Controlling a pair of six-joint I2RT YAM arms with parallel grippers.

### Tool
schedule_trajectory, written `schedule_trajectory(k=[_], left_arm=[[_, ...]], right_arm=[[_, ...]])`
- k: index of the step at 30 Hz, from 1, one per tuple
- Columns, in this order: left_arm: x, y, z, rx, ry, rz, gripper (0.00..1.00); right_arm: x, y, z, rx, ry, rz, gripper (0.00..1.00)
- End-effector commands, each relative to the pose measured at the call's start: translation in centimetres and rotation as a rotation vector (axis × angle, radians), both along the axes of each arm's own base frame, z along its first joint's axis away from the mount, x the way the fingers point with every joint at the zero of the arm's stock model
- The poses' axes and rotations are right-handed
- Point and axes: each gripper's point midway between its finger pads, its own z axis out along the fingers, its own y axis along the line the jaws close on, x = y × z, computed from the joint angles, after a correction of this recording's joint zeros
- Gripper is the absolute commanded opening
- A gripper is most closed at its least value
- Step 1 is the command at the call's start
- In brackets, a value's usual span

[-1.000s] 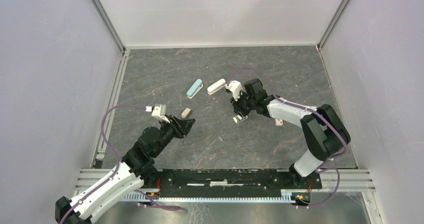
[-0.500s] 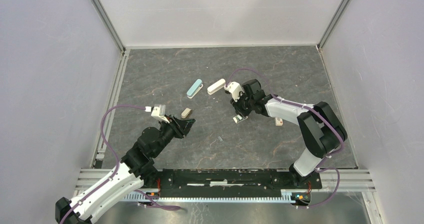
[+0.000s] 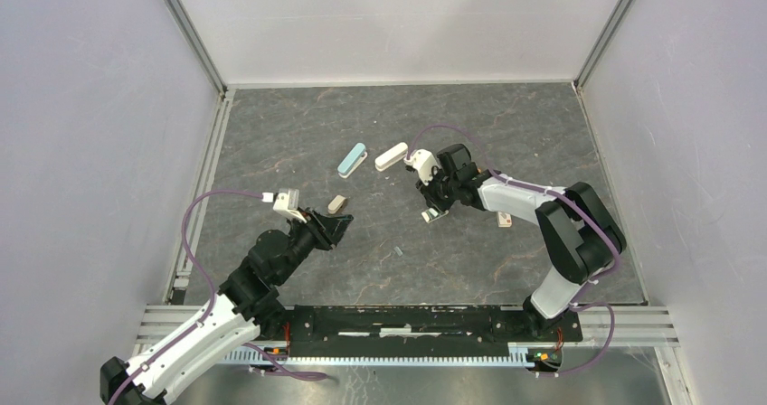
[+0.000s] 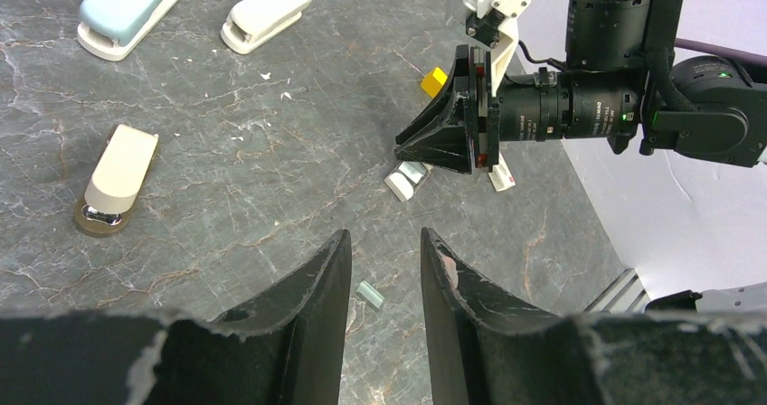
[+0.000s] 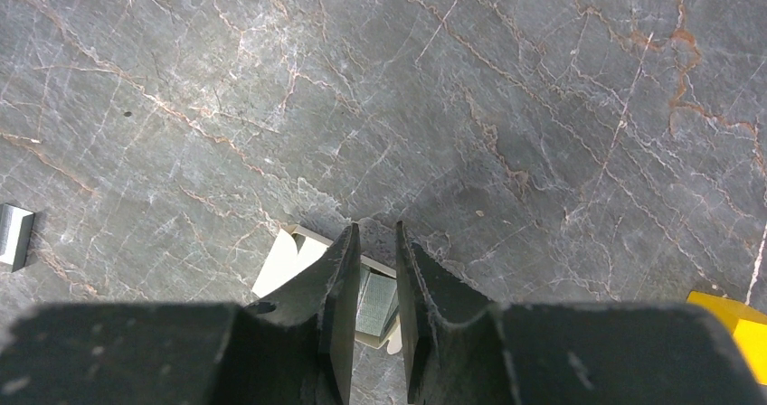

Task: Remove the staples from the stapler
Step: Place the staple in the staple box.

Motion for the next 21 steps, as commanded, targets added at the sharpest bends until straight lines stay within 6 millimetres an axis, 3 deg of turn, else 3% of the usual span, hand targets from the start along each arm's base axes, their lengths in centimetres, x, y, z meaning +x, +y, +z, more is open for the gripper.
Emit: schedule_trajectory(k=[1, 21], left_arm=[[0.1, 0.1, 1.8, -0.050, -0.021, 0.017, 0.41], [0.1, 0.1, 2.1, -0.051, -0.023, 0.015, 0.41]], right_arm=[[1.1, 0.9, 1.7, 0.023, -0.054, 0.020, 0.27], [0.8, 0.3, 2.6, 0.021, -0.087, 0.011, 0.25]])
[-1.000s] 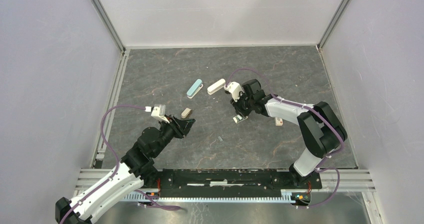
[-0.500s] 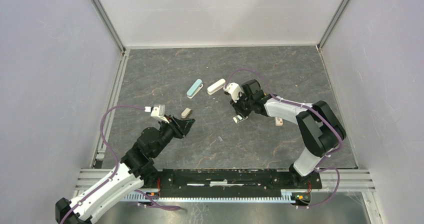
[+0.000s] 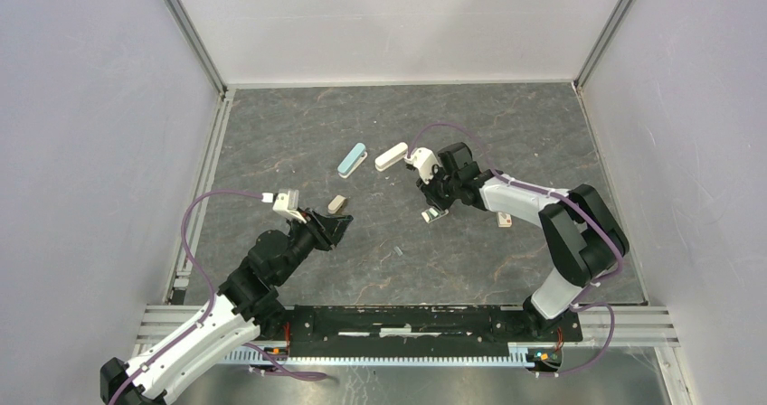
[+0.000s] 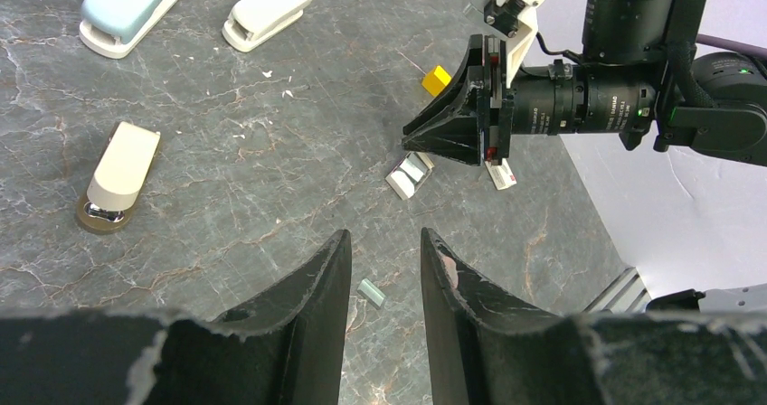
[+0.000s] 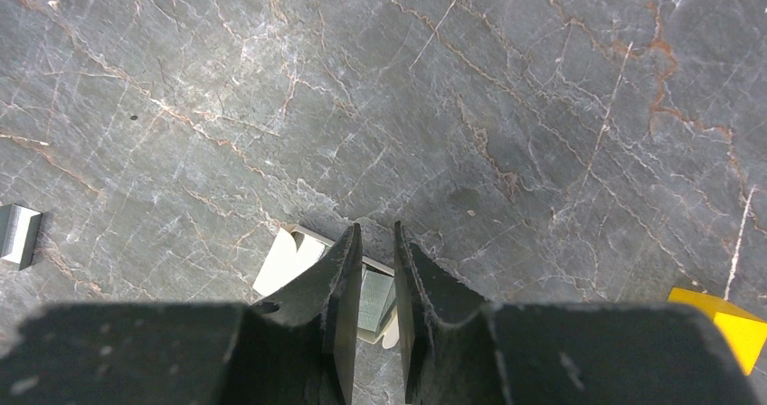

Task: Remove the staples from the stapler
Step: Place the staple in the staple box.

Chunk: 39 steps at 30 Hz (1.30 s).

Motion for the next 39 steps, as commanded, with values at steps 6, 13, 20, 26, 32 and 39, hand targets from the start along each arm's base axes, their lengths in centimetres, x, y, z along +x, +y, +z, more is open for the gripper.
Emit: schedule_trajectory(k=[6, 13, 20, 26, 32, 39], left_arm=[[0.2, -0.1, 2.2, -0.052, -0.026, 0.015, 0.41], [0.2, 0.0, 2.2, -0.052, -0.026, 0.014, 0.41], [0.2, 0.0, 2.1, -0.051, -0.025, 0.014, 0.41], [0.2, 0.0, 2.1, -0.053, -0.024, 0.014, 0.41], [0.2, 0.0, 2.1, -0.054, -0.027, 0.015, 0.41], [0.1, 0.0, 2.1, -0.054, -0.027, 0.013, 0.41]], right_arm=[[0.5, 0.3, 1.1, 0.007, -0.045, 0.011, 0.25], [0.3, 0.4, 0.6, 0.003, -0.020, 0.024, 0.26], [-0.1, 0.3, 0.2, -0.007, -0.005, 0.036, 0.25], [-0.2, 0.4, 0.1, -0.006, 0.002, 0.046, 0.25], [-0.3, 0.4, -0.1, -0.008, 0.009, 0.052, 0.25], [-0.4, 0.5, 0.1, -0.005, 0.006, 0.055, 0.25]])
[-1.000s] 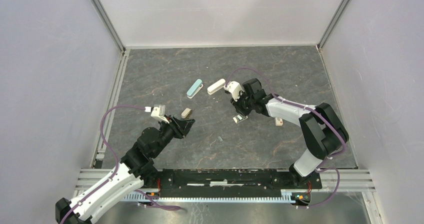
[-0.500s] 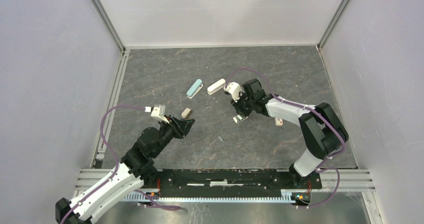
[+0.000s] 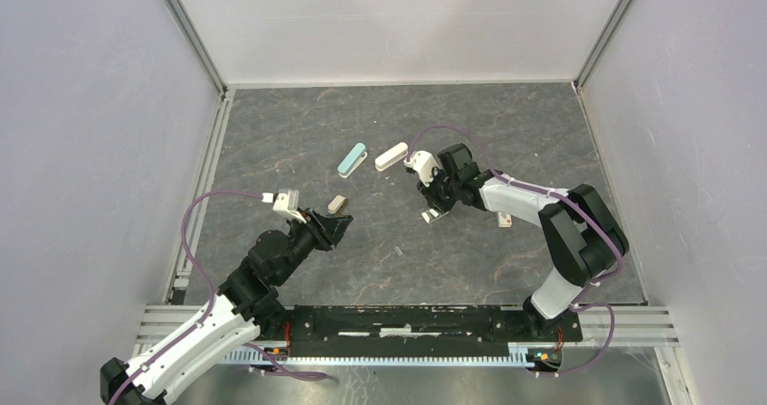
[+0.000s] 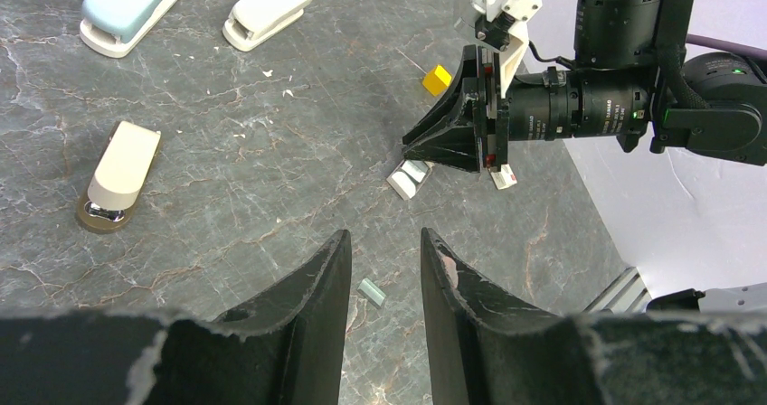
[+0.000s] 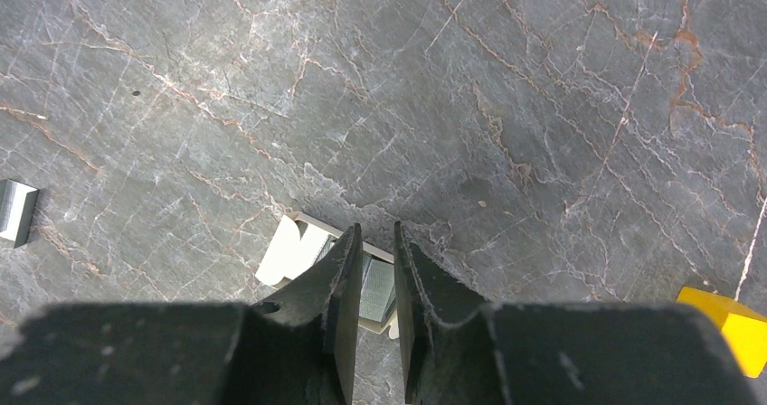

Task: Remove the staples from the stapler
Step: Place the staple in the staple box.

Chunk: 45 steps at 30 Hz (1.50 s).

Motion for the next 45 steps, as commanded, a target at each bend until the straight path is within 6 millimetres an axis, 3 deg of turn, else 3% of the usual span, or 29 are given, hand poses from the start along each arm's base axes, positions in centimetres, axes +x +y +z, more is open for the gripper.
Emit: schedule_trajectory(k=[1, 27, 36, 45], left_arm=[[0.1, 0.0, 2.2, -0.055, -0.027, 0.012, 0.41], [0.1, 0.1, 2.4, -0.056, -0.031, 0.014, 0.41], [0.1, 0.1, 2.5, -0.055, -0.033, 0.015, 0.41], [0.1, 0.1, 2.6, -0.055, -0.031, 0.014, 0.41]], right_arm=[[0.4, 0.7, 0.9, 0.019, -0.021, 0.021, 0.25], [-0.2, 0.0, 1.7, 0.019, -0.054, 0.034, 0.25], [-0.9, -0.3, 1.5, 0.008, -0.045, 0.060, 0.29], [-1.0, -0.4, 1.6, 0.006, -0.051, 0.066, 0.42]])
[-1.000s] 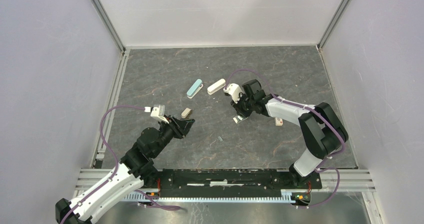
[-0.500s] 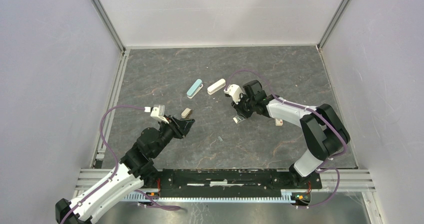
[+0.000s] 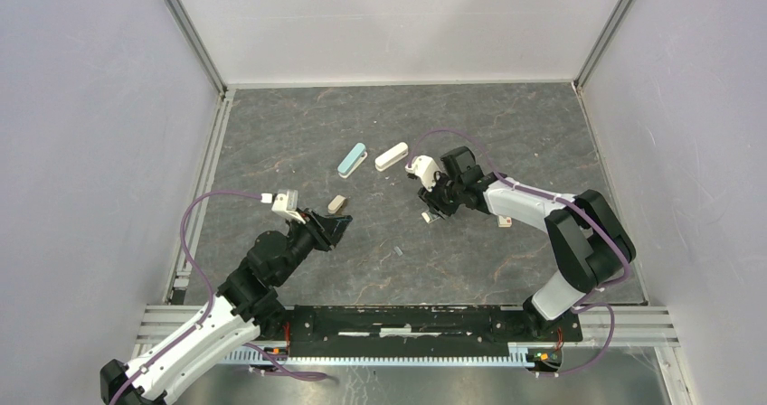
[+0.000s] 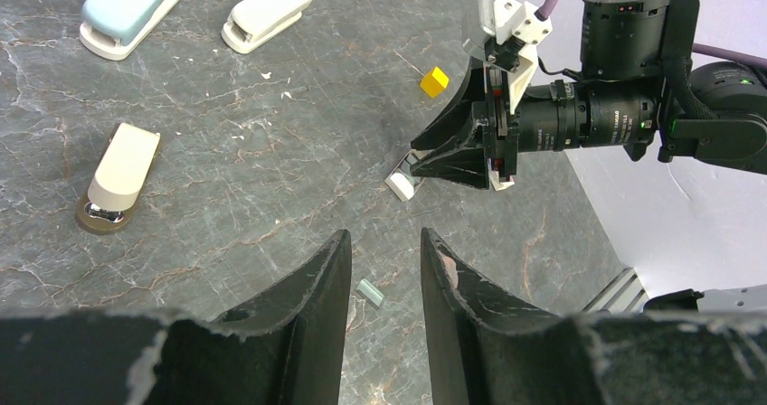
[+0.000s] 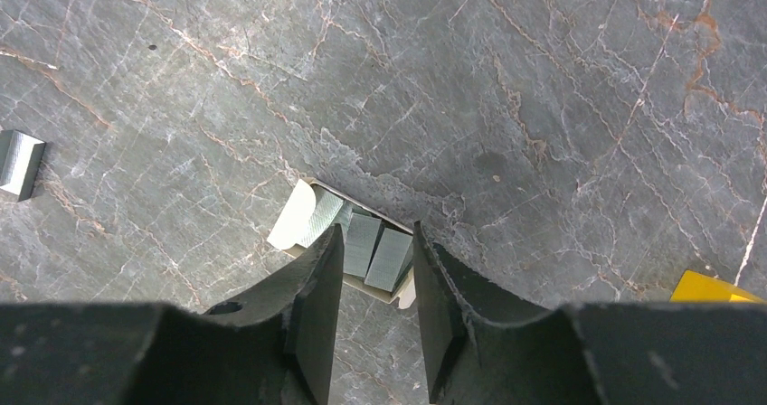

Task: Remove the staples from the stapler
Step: Place the staple in the staple box.

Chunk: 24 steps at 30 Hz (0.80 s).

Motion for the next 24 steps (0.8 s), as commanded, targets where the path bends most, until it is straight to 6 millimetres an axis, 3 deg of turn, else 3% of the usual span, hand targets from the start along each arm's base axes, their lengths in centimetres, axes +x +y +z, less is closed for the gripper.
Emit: schedule_trajectory(k=[1, 24], left_arm=[[0.2, 0.0, 2.5, -0.052, -0.027, 0.014, 0.41], [0.1, 0.0, 2.3, -0.059, -0.025, 0.014, 0.41]], right_arm=[[0.3, 0.4, 1.5, 0.029, -0.046, 0.018, 0.42], [0.6, -0.1, 0.4, -0.005, -0.039, -0.002, 0.47]])
